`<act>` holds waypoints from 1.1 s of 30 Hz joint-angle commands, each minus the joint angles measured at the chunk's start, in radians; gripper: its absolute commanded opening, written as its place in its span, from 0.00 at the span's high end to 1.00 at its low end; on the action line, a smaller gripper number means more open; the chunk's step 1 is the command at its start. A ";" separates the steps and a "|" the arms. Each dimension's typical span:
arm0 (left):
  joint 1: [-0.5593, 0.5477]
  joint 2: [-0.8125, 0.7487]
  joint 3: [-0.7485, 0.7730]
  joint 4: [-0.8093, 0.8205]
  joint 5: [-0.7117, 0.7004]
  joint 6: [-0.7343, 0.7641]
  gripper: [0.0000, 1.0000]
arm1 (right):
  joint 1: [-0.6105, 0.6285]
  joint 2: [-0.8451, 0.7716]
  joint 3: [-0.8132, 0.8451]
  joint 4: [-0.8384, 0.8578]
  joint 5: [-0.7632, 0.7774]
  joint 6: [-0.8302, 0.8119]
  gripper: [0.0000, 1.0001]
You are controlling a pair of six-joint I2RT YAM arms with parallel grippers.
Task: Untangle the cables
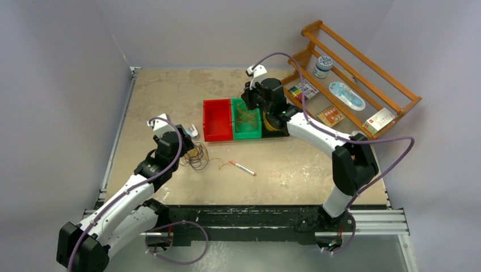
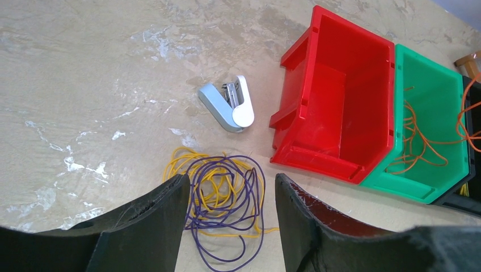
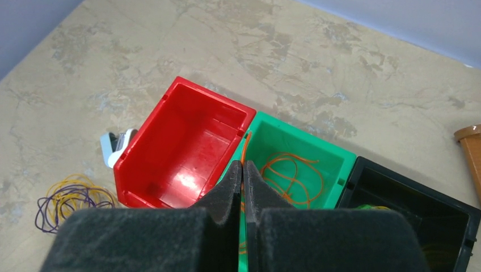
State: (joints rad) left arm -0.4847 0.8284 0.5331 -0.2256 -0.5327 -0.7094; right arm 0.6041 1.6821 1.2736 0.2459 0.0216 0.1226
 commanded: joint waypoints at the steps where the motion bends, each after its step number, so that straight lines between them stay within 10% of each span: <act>1: 0.008 -0.006 0.023 0.016 -0.023 0.027 0.44 | -0.017 0.028 0.061 0.073 -0.040 0.000 1.00; 33: 0.008 0.025 0.016 0.013 -0.024 0.010 0.43 | -0.031 0.321 0.204 -0.098 0.046 -0.033 0.90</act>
State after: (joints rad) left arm -0.4847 0.8471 0.5327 -0.2268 -0.5327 -0.7101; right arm 0.5747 2.0987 1.4754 0.1066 0.0429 0.1089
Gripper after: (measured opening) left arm 0.561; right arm 0.068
